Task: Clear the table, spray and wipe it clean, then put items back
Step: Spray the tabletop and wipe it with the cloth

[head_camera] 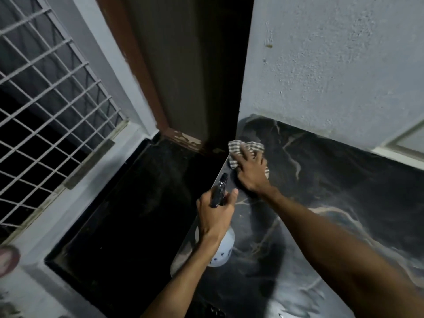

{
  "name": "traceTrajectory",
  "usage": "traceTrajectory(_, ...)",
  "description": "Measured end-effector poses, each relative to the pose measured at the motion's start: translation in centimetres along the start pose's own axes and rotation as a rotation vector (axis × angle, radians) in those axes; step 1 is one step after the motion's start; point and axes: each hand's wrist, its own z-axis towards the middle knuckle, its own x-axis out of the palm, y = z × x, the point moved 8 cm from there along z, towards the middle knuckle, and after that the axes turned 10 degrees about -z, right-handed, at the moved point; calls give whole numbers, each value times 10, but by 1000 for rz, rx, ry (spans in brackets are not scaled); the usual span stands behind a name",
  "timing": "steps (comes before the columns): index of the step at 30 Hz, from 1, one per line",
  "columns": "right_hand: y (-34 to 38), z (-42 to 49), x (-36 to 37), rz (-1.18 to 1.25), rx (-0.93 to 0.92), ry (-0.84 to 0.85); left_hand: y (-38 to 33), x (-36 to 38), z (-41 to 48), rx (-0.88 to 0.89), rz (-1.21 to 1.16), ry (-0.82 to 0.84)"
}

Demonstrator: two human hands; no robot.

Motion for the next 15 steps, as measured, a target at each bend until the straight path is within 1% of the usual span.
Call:
traceTrajectory(2,11,-5,9,-44,-141,-1,-1,-4,0,22,-2,-10)
traceTrajectory(3,4,5,2,-36,-135,-5,-2,-4,1,25,-7,-12)
traceTrajectory(5,-13,28,-14,17,13,-5,-2,-4,2,27,-23,-11)
traceTrajectory(6,-12,28,-15,19,55,12,-2,-6,2,32,-27,-22)
traceTrajectory(7,-2,19,-8,11,49,33,-1,-8,0,33,-23,-33)
traceTrajectory(8,15,1,2,10,-13,37,0,-10,-2,31,-12,-40)
traceTrajectory(10,59,-62,31,-27,-249,102,-2,-14,-11,36,-13,-50)
traceTrajectory(11,60,-85,37,-39,-327,115,-4,-15,-17,35,-13,-52)
traceTrajectory(12,51,-89,33,-28,-350,94,-5,-14,-20,34,-3,-54)
traceTrajectory(13,29,-84,23,-28,-293,83,-7,-12,-26,40,3,-57)
traceTrajectory(15,-28,-78,6,-10,4,76,-7,-9,-39,57,2,-62)
